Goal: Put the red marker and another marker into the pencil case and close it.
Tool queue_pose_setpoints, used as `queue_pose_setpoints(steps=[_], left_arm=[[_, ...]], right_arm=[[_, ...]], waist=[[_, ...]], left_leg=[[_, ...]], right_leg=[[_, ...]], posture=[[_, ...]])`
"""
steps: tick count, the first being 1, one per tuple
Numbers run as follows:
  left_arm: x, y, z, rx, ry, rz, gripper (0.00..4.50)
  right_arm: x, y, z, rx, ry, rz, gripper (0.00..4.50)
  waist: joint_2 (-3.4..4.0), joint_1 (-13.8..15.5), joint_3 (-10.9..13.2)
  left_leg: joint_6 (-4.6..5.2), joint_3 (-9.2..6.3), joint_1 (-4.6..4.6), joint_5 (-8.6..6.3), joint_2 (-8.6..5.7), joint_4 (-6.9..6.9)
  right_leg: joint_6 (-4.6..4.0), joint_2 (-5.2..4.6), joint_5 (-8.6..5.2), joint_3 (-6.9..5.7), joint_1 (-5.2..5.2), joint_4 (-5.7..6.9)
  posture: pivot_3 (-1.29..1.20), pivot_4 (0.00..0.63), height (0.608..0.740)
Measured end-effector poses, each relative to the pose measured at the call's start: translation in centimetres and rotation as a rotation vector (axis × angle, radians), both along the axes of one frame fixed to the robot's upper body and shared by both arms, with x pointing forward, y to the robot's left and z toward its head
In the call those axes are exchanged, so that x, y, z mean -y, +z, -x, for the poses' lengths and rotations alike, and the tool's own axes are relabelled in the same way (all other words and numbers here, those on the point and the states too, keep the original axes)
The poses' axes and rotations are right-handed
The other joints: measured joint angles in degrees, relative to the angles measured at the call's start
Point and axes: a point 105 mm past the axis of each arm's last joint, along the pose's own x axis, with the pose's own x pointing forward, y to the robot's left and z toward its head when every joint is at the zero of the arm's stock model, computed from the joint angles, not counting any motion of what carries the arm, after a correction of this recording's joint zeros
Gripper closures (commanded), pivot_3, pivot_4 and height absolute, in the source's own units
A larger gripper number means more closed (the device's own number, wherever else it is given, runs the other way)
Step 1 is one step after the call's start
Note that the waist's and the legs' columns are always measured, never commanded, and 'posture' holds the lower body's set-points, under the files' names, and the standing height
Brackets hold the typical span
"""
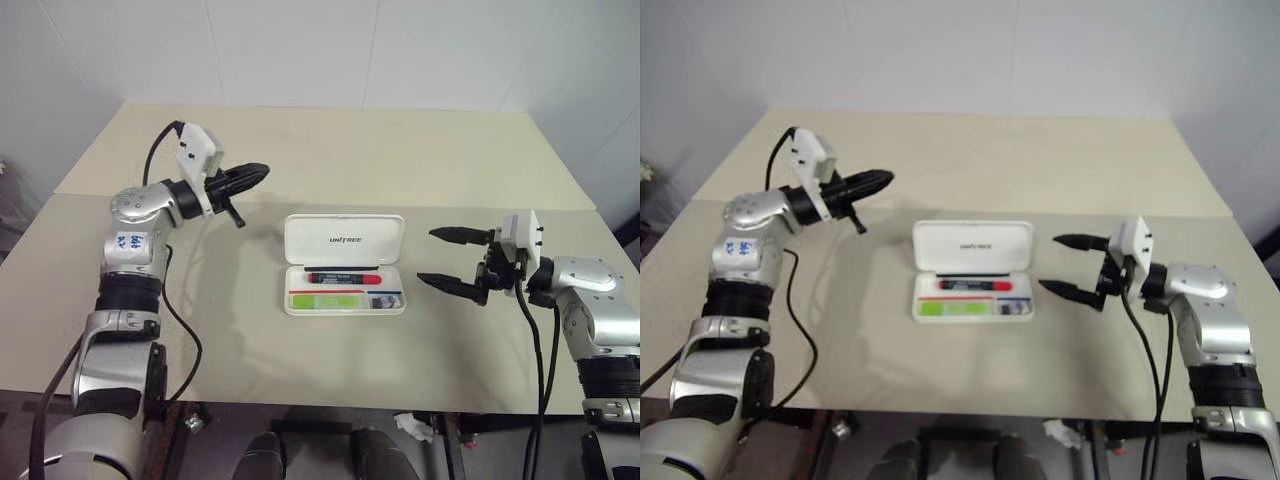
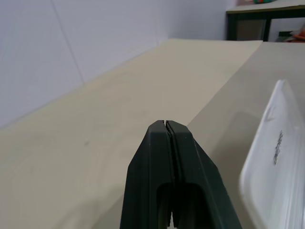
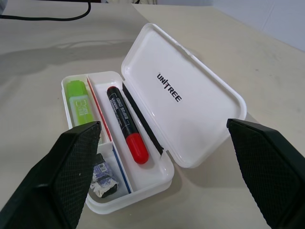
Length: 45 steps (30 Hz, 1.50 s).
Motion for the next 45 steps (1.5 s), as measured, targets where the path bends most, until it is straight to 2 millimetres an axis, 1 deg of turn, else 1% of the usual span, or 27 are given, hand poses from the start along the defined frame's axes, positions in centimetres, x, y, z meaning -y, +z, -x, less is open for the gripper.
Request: queue_pose_setpoints(steps=[3, 6, 8, 13, 14, 17, 19, 26, 30, 32, 36, 38, 42, 45], left_arm=[[-1.2, -1.8, -1.1, -0.077, 0.052, -0.016, 4.47], [-2.1, -3.4, -1.8, -0.159, 0.086, 0.013, 4.47], [-2.1, -3.7, -2.0, -0.198, 0.07, 0.04, 4.47], [-1.4, -4.0, -2.0, -0.232, 0.018, 0.064, 4.47], [-1.0, -4.3, -1.8, -0.246, -0.012, 0.072, 4.47], [1.7, -5.0, -0.6, -0.291, -0.2, 0.076, 4.47], [2.8, -5.4, 0.2, -0.325, -0.298, 0.065, 4.47], [4.4, -5.8, 1.7, -0.368, -0.467, -0.009, 4.47], [4.7, -6.1, 2.5, -0.388, -0.536, -0.056, 4.47], [4.9, -6.3, 2.9, -0.395, -0.578, -0.101, 4.47], [5.6, -6.6, 3.3, -0.363, -0.603, -0.199, 4.47], [5.9, -7.1, 3.6, -0.353, -0.62, -0.232, 4.47], [6.8, -9.0, 4.6, -0.356, -0.668, -0.344, 4.47], [7.5, -10.2, 5.3, -0.333, -0.712, -0.453, 4.47]], right_arm=[[0.1, 0.1, -0.1, -0.012, 0.021, -0.015, 0.0], [0.3, 0.4, -0.3, -0.015, 0.025, -0.02, 0.0], [0.4, 0.6, -0.5, -0.012, 0.024, -0.02, 0.0], [0.5, 0.6, -0.6, -0.012, 0.023, -0.016, 0.0], [0.5, 0.6, -0.6, -0.014, 0.022, -0.016, 0.0], [0.6, 0.5, -0.6, -0.019, 0.02, -0.017, 0.0], [0.6, 0.5, -0.6, -0.018, 0.019, -0.014, 0.0], [1.0, 0.5, -0.5, -0.02, 0.008, 0.0, 0.0], [1.3, 0.3, -0.3, -0.024, 0.001, 0.002, 0.0], [1.4, 0.4, -0.2, -0.02, -0.001, 0.006, 0.0], [1.7, 0.9, -0.1, -0.008, 0.003, -0.009, 0.0], [1.7, 1.0, 0.1, -0.009, 0.015, -0.01, 0.0], [1.6, 1.2, 0.3, -0.017, 0.053, -0.015, 0.0], [1.7, 1.2, 0.1, -0.02, 0.052, -0.017, 0.0]], waist=[[0.0, -0.01, 0.0], [-0.01, -0.07, 0.0], [-0.01, -0.05, 0.0], [-0.01, -0.04, 0.0], [-0.01, -0.03, 0.0], [-0.01, -0.01, 0.0], [-0.01, -0.03, 0.0], [-0.01, -0.28, 0.0], [-0.01, -0.25, 0.0], [-0.01, -0.23, 0.0], [-0.01, -0.19, 0.0], [0.0, -0.23, 0.0], [0.0, -0.24, 0.0], [0.0, -0.17, 0.0]], left_leg=[[0.0, 0.01, 0.0, 0.0, -0.01, 0.0], [0.0, 0.01, -0.04, 0.0, -0.01, 0.01], [0.0, 0.01, -0.14, 0.0, -0.01, -0.01], [0.0, 0.01, -0.28, 0.0, -0.01, -0.03], [0.0, 0.02, -0.28, 0.0, -0.02, -0.03], [0.0, 0.03, -0.29, 0.0, -0.03, -0.01], [0.0, 0.02, -0.29, 0.0, -0.02, 0.0], [0.0, 0.01, -0.27, 0.0, -0.01, 0.0], [0.0, 0.02, -0.28, 0.0, -0.02, 0.0], [0.0, 0.02, -0.28, 0.0, -0.02, 0.0], [0.0, 0.01, -0.27, 0.0, -0.01, 0.0], [0.0, 0.02, -0.26, 0.0, 0.0, 0.01], [0.0, 0.01, -0.25, 0.0, 0.0, 0.02], [0.0, 0.02, -0.23, 0.0, 0.0, 0.04]], right_leg=[[0.0, 0.0, 0.0, -0.01, 0.0, 0.0], [0.0, 0.0, 0.0, -0.01, -0.06, 0.01], [0.0, 0.02, 0.0, -0.02, -0.18, 0.03], [0.01, 0.01, 0.0, -0.02, -0.3, 0.03], [0.01, 0.0, 0.0, -0.02, -0.29, 0.03], [0.01, 0.01, 0.0, -0.03, -0.29, 0.07], [0.01, 0.02, 0.0, -0.04, -0.29, 0.08], [0.01, 0.03, 0.0, -0.03, -0.3, 0.1], [0.01, 0.02, -0.01, -0.03, -0.3, 0.09], [0.01, 0.02, -0.01, -0.02, -0.3, 0.09], [0.01, 0.02, -0.01, -0.01, -0.29, 0.1], [0.01, 0.02, -0.01, 0.0, -0.29, 0.1], [0.01, 0.02, -0.01, 0.01, -0.29, 0.14], [0.01, 0.02, 0.0, 0.03, -0.27, 0.15]], posture=[[0.0, 0.15, 0.74], [0.0, 0.15, 0.74], [0.0, 0.15, 0.74], [0.0, 0.15, 0.74], [0.0, 0.15, 0.74], [0.0, 0.15, 0.74], [0.0, 0.15, 0.74], [0.0, 0.15, 0.74], [0.0, 0.15, 0.74], [0.0, 0.15, 0.74], [0.0, 0.15, 0.74], [0.0, 0.15, 0.74], [0.0, 0.15, 0.74], [0.0, 0.15, 0.74]])
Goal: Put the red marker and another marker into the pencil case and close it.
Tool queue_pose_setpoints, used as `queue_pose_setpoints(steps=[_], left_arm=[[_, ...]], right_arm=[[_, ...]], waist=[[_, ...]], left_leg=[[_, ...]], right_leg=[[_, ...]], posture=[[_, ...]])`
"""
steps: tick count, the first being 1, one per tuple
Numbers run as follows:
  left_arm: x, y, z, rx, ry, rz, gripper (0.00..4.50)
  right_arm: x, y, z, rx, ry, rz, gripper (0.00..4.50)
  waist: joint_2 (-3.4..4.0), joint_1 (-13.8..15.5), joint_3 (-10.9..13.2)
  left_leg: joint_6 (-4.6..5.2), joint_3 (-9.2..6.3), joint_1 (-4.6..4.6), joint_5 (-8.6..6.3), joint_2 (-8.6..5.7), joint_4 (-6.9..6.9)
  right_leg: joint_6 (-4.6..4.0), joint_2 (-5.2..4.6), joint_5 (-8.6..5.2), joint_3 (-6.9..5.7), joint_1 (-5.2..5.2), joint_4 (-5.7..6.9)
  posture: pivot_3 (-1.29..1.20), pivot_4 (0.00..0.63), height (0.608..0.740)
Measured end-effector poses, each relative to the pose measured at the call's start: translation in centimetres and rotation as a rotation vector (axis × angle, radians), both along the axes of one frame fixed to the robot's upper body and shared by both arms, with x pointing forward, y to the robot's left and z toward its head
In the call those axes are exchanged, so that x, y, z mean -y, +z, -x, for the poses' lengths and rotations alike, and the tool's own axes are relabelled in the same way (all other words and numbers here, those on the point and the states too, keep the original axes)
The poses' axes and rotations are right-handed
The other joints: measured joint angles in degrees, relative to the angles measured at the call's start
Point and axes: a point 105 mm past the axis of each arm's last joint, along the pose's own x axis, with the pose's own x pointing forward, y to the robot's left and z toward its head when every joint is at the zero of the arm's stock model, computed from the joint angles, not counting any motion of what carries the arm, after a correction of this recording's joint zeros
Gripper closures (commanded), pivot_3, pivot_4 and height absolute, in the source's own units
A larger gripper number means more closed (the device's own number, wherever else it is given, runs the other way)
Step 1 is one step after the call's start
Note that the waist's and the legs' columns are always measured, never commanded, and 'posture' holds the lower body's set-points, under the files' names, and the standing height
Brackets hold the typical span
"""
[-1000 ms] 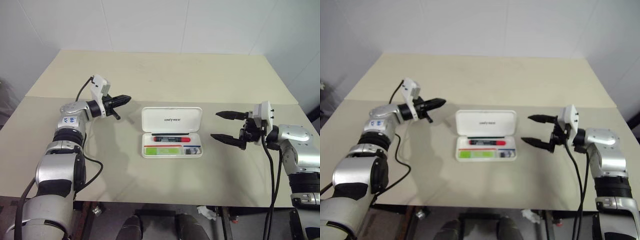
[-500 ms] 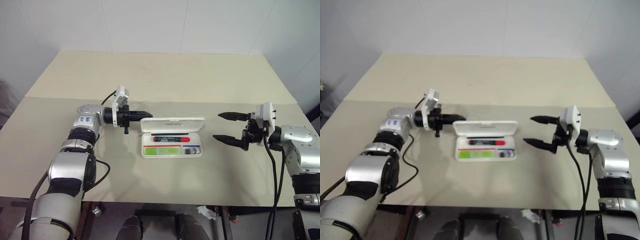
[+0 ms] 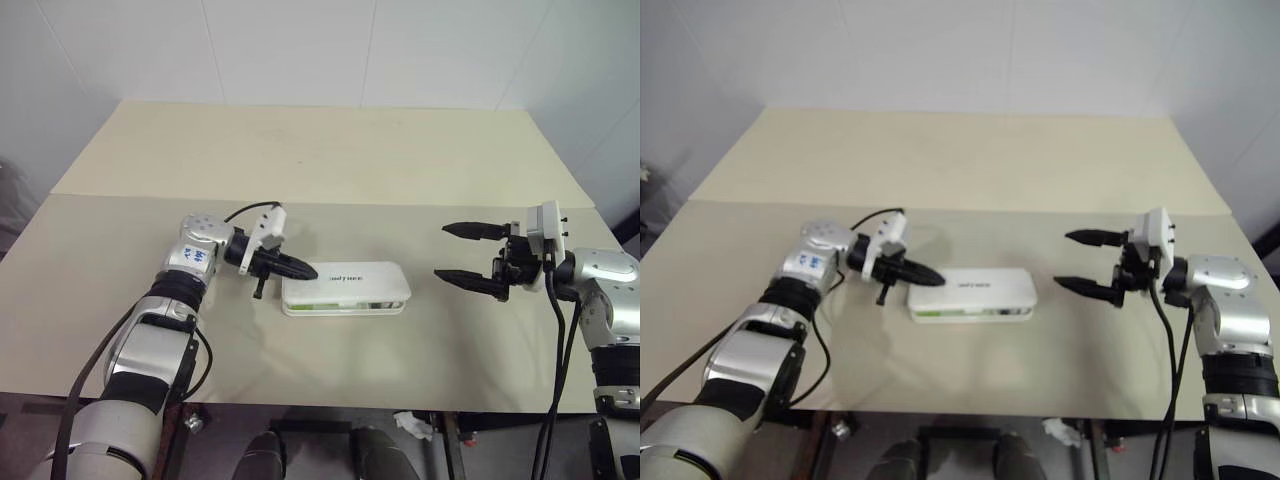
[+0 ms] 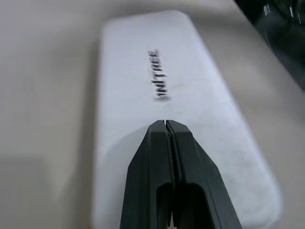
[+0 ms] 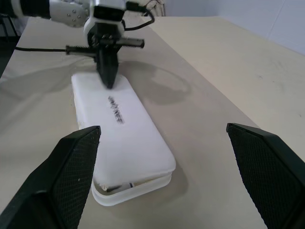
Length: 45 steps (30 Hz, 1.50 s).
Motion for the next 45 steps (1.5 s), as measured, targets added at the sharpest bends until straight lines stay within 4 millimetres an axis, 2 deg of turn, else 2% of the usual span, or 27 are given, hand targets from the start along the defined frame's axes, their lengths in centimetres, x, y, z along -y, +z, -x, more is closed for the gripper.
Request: queue_pose_setpoints(steps=[6, 18, 23, 27, 28, 30, 33, 36, 40, 45], left_arm=[[0.5, -0.3, 0.7, 0.121, -0.1, -0.085, 4.47], [0.1, -0.3, 0.3, 0.242, -0.147, -0.15, 4.47], [-0.3, 0.5, -1.1, 0.264, 0.031, -0.013, 4.47], [-0.6, 3.4, -1.9, 0.324, 0.176, 0.225, 4.47], [-0.8, 4.3, -1.8, 0.345, 0.198, 0.282, 4.47], [-1.4, 5.0, -1.2, 0.363, 0.212, 0.328, 4.47], [-3.0, 3.7, 0.4, 0.287, 0.243, 0.367, 4.47], [-4.5, 3.1, 2.1, 0.238, 0.266, 0.41, 3.87], [-6.3, 4.0, 4.6, 0.276, 0.253, 0.444, 2.6], [-8.2, 4.0, 6.2, 0.259, 0.29, 0.478, 0.95]], right_arm=[[-0.1, -0.1, -0.2, 0.002, 0.0, 0.0, 0.0], [-0.3, -0.3, -0.5, 0.003, -0.009, 0.003, 0.0], [-0.5, -0.4, -0.6, 0.011, -0.012, 0.005, 0.0], [-0.5, -0.4, -0.7, 0.013, -0.013, 0.006, 0.0], [-0.5, -0.4, -0.7, 0.013, -0.014, 0.006, 0.0], [-0.6, -0.3, -0.8, 0.015, -0.012, 0.007, 0.0], [-0.7, -0.2, -1.2, 0.012, -0.015, 0.007, 0.0], [-1.2, 0.0, -1.6, 0.016, -0.004, 0.017, 0.0], [-1.5, 0.3, -2.0, 0.027, 0.009, 0.013, 0.0], [-1.5, 0.4, -2.5, 0.025, 0.018, 0.017, 0.0]], waist=[[0.01, -0.05, -0.01], [0.03, -0.9, -0.03], [0.02, -1.31, -0.01], [0.03, -1.18, -0.01], [0.03, -1.15, -0.01], [0.04, -1.27, -0.02], [0.06, -1.51, -0.01], [0.05, -1.31, -0.01], [0.06, -1.29, -0.01], [0.06, -1.19, -0.01]], left_leg=[[0.0, 0.03, 0.15, 0.0, 0.0, -0.01], [0.04, 0.02, 0.83, -0.02, 0.01, 0.0], [0.06, -0.05, 0.71, 0.0, 0.02, 0.0], [0.06, -0.13, 0.26, 0.0, 0.01, -0.02], [0.06, -0.11, 0.21, 0.0, 0.01, -0.05], [0.05, -0.04, 0.2, -0.01, 0.01, -0.11], [0.05, 0.05, 0.21, -0.01, 0.04, -0.15], [0.03, 0.04, 0.21, 0.0, 0.07, -0.1], [0.02, 0.05, 0.3, 0.01, 0.05, -0.05], [0.02, 0.03, 0.31, 0.01, 0.04, -0.04]], right_leg=[[0.0, 0.0, 0.0, 0.03, 0.12, -0.01], [-0.01, 0.0, -0.01, 0.02, 0.91, -0.18], [0.0, 0.0, 0.0, 0.0, 0.8, -0.18], [0.03, -0.06, 0.0, -0.05, 0.34, -0.12], [0.04, -0.07, -0.01, -0.04, 0.27, -0.11], [0.04, -0.07, -0.02, 0.01, 0.2, -0.12], [0.02, -0.05, -0.03, 0.1, 0.12, -0.04], [0.0, -0.03, -0.04, 0.09, 0.07, 0.07], [-0.04, -0.06, -0.06, 0.1, 0.17, 0.15], [-0.08, -0.06, -0.06, 0.07, 0.2, 0.13]], posture=[[0.0, 0.15, 0.74], [0.0, 0.15, 0.74], [0.0, 0.15, 0.74], [0.0, 0.15, 0.74], [0.0, 0.15, 0.74], [0.0, 0.15, 0.74], [0.0, 0.15, 0.74], [0.0, 0.15, 0.74], [0.0, 0.15, 0.74], [0.0, 0.15, 0.74]])
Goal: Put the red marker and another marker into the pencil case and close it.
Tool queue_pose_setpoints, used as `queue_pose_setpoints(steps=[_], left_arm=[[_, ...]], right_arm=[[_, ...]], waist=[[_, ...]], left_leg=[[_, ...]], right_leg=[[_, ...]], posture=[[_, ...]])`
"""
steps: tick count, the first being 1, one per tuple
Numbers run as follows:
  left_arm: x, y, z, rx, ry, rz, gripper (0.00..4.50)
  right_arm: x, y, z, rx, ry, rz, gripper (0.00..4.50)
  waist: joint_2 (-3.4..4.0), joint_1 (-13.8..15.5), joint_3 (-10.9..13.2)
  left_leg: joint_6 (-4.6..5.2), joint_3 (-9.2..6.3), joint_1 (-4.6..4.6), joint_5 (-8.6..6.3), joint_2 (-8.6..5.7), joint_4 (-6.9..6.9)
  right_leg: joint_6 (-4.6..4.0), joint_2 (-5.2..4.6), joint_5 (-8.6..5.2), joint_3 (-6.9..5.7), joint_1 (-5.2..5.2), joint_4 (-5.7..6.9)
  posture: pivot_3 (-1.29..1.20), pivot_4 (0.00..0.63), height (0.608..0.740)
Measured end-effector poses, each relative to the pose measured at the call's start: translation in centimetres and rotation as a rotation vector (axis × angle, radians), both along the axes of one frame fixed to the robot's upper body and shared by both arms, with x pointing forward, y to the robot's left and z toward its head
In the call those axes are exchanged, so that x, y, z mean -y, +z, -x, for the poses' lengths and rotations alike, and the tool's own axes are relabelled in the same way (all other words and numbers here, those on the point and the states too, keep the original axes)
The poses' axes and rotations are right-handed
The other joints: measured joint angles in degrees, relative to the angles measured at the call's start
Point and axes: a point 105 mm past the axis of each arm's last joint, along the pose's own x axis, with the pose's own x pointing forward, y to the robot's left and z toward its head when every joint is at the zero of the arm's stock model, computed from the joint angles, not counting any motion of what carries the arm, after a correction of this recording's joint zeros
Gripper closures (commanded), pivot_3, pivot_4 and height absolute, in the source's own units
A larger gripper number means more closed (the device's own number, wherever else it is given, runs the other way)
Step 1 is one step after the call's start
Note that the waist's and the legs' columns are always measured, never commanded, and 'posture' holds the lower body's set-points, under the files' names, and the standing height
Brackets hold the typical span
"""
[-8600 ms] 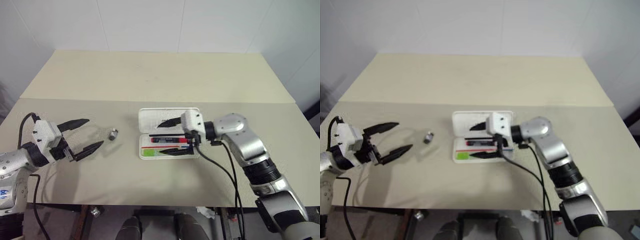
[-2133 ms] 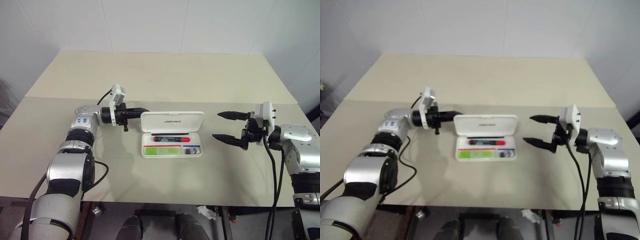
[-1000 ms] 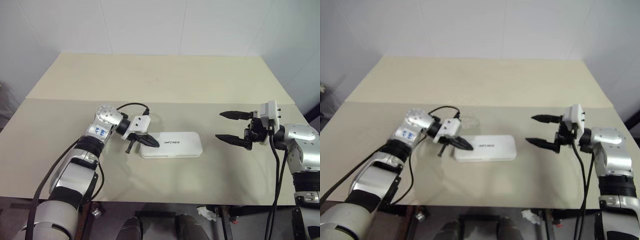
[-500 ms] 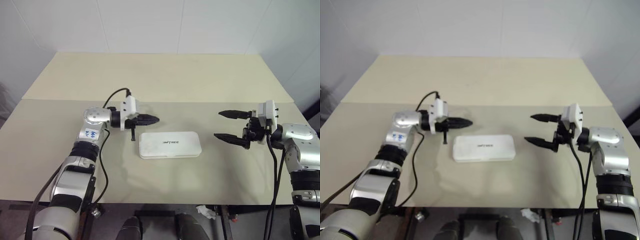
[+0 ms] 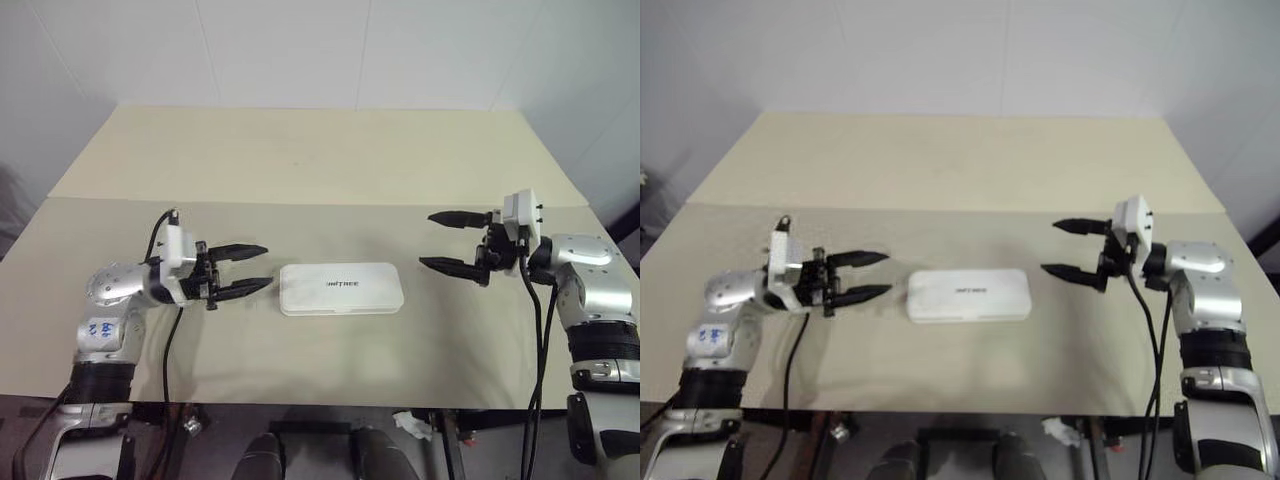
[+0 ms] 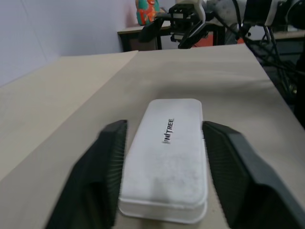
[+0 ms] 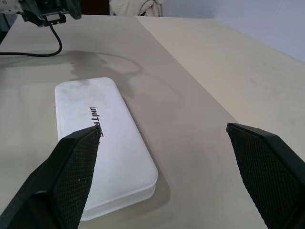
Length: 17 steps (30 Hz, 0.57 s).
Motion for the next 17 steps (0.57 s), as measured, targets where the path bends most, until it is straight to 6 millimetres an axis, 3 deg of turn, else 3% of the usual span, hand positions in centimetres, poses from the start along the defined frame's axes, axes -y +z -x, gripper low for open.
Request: queue_pose_setpoints(steps=[3, 17], left_arm=[[-1.2, 0.3, 0.4, 0.011, 0.03, -0.013, 0.03], [-3.1, 0.0, 0.9, 0.028, 0.086, -0.07, 0.03]], right_arm=[[0.0, 0.1, -0.3, -0.005, 0.012, 0.007, 0.0], [-0.7, -0.1, -0.9, -0.036, 0.053, 0.017, 0.0]], waist=[[0.0, -0.08, 0.0], [0.02, -0.19, 0.01]], left_leg=[[0.0, 0.01, 0.0, 0.0, 0.02, -0.05], [-0.01, 0.07, -0.04, 0.0, 0.04, -0.44]], right_leg=[[-0.03, 0.0, -0.01, -0.01, -0.01, -0.05], [-0.05, -0.02, -0.03, 0.02, -0.16, -0.26]], posture=[[0.0, 0.15, 0.74], [0.0, 0.15, 0.74]])
